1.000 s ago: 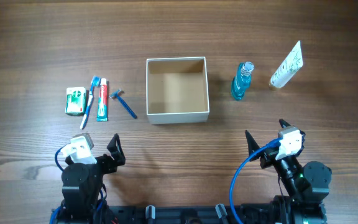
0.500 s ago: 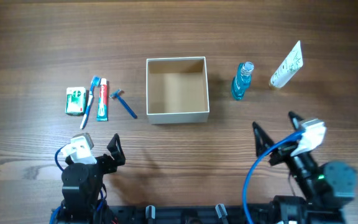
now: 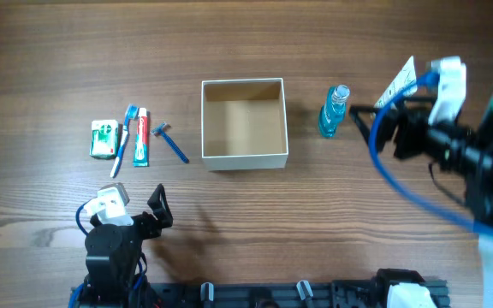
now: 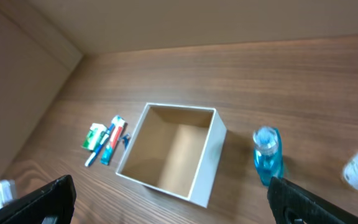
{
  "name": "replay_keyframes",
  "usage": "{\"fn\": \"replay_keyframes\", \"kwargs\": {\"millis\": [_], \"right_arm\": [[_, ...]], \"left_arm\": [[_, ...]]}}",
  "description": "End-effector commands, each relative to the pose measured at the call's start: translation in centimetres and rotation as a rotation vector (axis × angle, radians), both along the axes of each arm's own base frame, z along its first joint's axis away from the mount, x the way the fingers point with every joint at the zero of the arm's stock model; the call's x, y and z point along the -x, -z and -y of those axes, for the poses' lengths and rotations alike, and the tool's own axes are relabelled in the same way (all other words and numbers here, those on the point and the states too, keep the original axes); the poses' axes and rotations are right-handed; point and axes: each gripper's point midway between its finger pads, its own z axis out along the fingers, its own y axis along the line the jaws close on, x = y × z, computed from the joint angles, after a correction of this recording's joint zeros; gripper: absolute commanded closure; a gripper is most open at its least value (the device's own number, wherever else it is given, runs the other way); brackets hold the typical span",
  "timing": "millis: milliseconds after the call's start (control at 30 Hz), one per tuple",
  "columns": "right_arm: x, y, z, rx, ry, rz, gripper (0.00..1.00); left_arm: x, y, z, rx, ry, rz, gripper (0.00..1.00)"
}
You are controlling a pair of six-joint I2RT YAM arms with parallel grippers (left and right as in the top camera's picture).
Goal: Pack container
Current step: 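Reach the right gripper to the blue Listerine bottle and grasp it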
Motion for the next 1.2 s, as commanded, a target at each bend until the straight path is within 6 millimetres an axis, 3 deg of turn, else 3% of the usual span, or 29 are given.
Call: {"fn": "replay_keyframes", "kwargs": {"millis": [0,167,300,333,467,633,867,1167], "right_arm": [[-3.3,0.1,0.1,-0.006,0.018,-0.09,0.0],[-7.6,3.8,0.4,0.229,0.101,-0.235,0.0],[-9.3,7.2,-0.5,0.382,0.119,-0.326,0.0],[-10.0,8.8,-0.2,0.391,0.159,-0.381,0.0],[-11.1,11.7,-0.2,0.385,0.177,-0.466,0.11],[-11.9,15.9,-0.2,0.414,0.17,-0.579,0.01],[-11.7,18.6,0.6,0.42,0.261,-0.691,0.09],[-11.4,20.4,0.5,0.442,0.275,-0.751,0.09]], "left_arm": [[0.1,0.5,0.2,-0.006,0.017,-0.008,0.0],[0.1,0.5,0.2,-0.006,0.017,-0.008,0.0],[0.1,0.5,0.2,-0.006,0.017,-0.008,0.0],[0.1,0.5,0.2,-0.006,0.017,-0.008,0.0],[0.1,0.5,0.2,-0.006,0.017,-0.008,0.0],[0.1,0.5,0.2,-0.006,0.017,-0.008,0.0],[0.1,0.5,0.2,-0.006,0.017,-0.008,0.0],[0.1,0.5,0.2,-0.006,0.017,-0.008,0.0]]}}
